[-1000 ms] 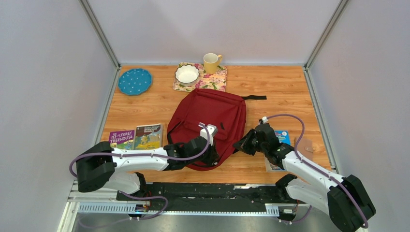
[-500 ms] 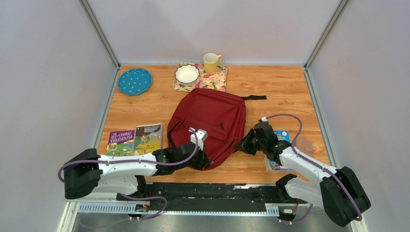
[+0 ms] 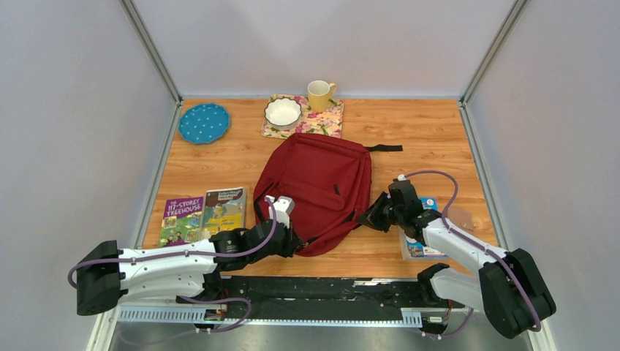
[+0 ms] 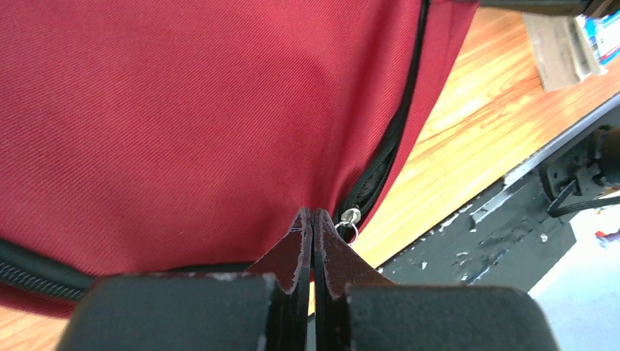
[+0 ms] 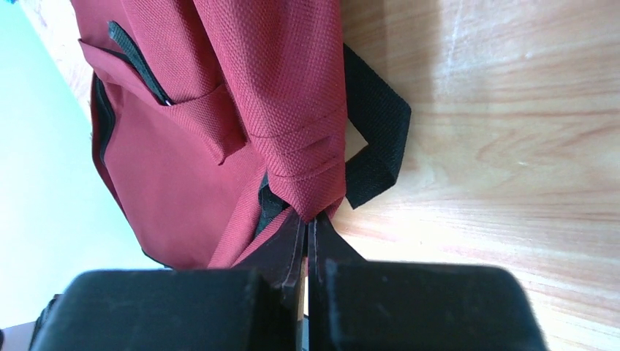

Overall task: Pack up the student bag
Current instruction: Unzip the student bag at the center of the board.

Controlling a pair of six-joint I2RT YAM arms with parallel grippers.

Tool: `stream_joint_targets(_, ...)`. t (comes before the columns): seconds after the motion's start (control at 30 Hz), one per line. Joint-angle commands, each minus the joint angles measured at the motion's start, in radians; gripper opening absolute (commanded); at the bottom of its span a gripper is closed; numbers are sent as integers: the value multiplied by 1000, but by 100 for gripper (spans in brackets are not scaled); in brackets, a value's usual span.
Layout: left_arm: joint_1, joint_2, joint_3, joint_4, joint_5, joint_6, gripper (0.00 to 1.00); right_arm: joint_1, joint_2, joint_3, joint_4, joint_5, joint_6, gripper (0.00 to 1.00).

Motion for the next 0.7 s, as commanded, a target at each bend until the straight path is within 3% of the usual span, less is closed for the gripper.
stream_joint_targets(0.0, -6, -14, 0, -94, -20, 7, 0, -52, 13, 77, 72, 25, -61, 0)
stream_joint_targets(0.07, -6, -8, 3, -70, -7, 10, 0, -55, 19, 92, 76, -30, -85, 3)
stream_joint_targets(0.1, -6, 2, 6, -59, 3, 8, 0, -55, 25, 106, 64, -53, -119, 10)
stream_joint_targets(0.13, -6, 8, 9, -24, 11, 10, 0, -57, 23, 129, 43, -76, -131, 25)
stream_joint_targets(0.17, -5, 15, 21, -4, 16, 13, 0, -55, 16, 137, 0, -121, -149, 51)
stream_joint_targets(0.27, -6, 61, 73, 52, 40, 33, 0, -55, -88, 115, -145, -101, -162, 74)
stream_joint_targets(0.43, -6, 189, 170, 124, 126, 71, 0, -47, -410, 23, -295, -93, -70, 85)
stream_joint_targets(0.67, -9, 324, 277, 164, 218, 88, 0, 86, -537, -81, -319, -103, 204, 86)
